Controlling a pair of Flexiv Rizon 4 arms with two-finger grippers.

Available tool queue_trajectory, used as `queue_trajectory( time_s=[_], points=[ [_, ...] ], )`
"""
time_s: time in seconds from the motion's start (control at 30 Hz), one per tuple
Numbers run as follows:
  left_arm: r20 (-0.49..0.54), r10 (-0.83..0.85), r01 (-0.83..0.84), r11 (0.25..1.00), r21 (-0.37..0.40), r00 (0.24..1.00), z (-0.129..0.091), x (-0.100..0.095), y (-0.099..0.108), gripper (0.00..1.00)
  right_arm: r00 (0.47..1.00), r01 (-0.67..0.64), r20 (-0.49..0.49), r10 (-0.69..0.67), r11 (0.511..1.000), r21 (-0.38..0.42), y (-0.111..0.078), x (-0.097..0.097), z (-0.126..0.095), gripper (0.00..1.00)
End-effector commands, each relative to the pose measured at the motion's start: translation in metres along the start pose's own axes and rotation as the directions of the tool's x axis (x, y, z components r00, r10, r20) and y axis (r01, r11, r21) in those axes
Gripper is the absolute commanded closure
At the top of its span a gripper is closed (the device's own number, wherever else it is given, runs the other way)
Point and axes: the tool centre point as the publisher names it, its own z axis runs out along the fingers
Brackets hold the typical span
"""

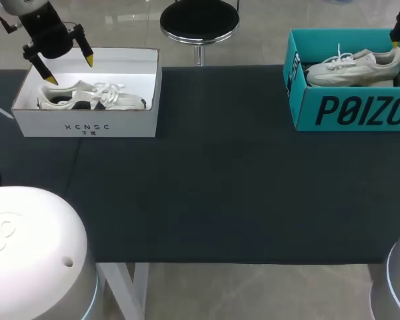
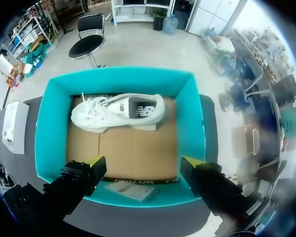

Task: Take the shoe out of the shoebox, open the shoe tongue, remove and reinsert the insole, then place the shoe into the shoebox

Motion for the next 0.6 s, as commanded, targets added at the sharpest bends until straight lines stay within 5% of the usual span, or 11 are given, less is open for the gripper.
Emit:
queue_trajectory(
  time_s=[0.03, 0.6],
  points=[
    [-0.002, 0.001, -0.001, 1.0, -0.003, 1.0, 0.0, 0.0, -0.001, 0.0, 1.0, 0.005, -0.019, -0.002, 0.99, 0.139, 0.024, -0.007, 0.019, 0.0],
    [-0.002, 0.001, -0.001, 1.0, -0.003, 1.0, 0.0, 0.0, -0.001, 0.0, 0.999, 0.044, -0.006, -0.044, 0.981, 0.188, 0.057, -0.019, 0.052, 0.0]
  ],
)
